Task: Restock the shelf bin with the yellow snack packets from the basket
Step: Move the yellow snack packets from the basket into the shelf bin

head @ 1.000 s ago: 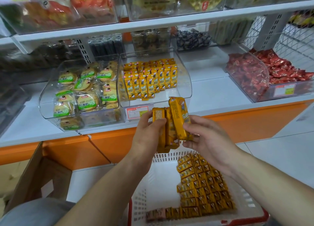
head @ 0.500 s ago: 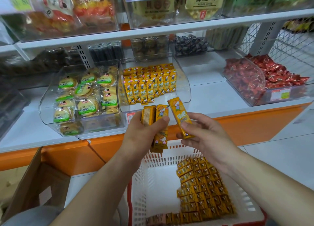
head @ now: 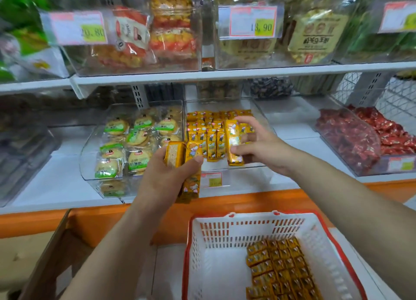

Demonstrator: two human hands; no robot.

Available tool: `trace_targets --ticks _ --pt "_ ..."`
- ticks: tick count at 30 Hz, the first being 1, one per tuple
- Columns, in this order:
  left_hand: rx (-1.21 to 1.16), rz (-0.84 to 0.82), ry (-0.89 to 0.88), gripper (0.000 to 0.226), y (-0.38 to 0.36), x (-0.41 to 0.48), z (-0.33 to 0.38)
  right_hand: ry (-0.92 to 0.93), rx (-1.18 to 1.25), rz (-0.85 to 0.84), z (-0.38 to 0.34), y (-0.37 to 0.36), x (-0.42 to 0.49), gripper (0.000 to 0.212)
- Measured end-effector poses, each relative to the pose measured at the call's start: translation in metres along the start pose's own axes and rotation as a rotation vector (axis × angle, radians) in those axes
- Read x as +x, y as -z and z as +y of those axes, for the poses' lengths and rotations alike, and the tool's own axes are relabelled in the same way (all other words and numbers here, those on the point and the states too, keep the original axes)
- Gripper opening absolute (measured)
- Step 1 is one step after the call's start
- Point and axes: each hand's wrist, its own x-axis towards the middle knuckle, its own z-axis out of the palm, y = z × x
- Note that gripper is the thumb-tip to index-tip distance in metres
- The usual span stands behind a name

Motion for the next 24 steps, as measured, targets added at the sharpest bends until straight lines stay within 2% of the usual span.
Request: trace_targets --ticks 5,7,11,14,17,21,24 --pt "0.008 0.056 -0.02 0.033 0.007 0.0 -0.014 -0.014 -0.273 0.2 0.025 0.006 0.076 0.059" --pt "-0.004 0.088 -0.009 0.036 0.008 0.002 -0.02 -0.039 -0.347 0.241 0.039 0.009 0.099 0.058" --pt "-0.044 0.048 0.005 0.038 0.009 0.007 -0.03 -0.063 -0.534 0.301 0.056 0.006 0.129 0.059" --pt "-0.065 0.061 0.027 0.043 0.008 0.01 -0.033 -0.051 -0.664 0.335 0.064 0.003 0.14 0.048" --pt "-0.05 0.1 0.008 0.039 0.006 0.014 -0.036 -0.042 -0.693 0.359 0.07 0.003 0.144 0.04" --pt "-0.067 0.118 0.031 0.038 0.001 0.016 -0.037 -0.085 -0.658 0.312 0.066 0.004 0.137 0.038" --pt "-0.095 0.103 0.037 0.032 -0.004 0.014 -0.035 -0.072 -0.573 0.337 0.054 0.005 0.11 0.043"
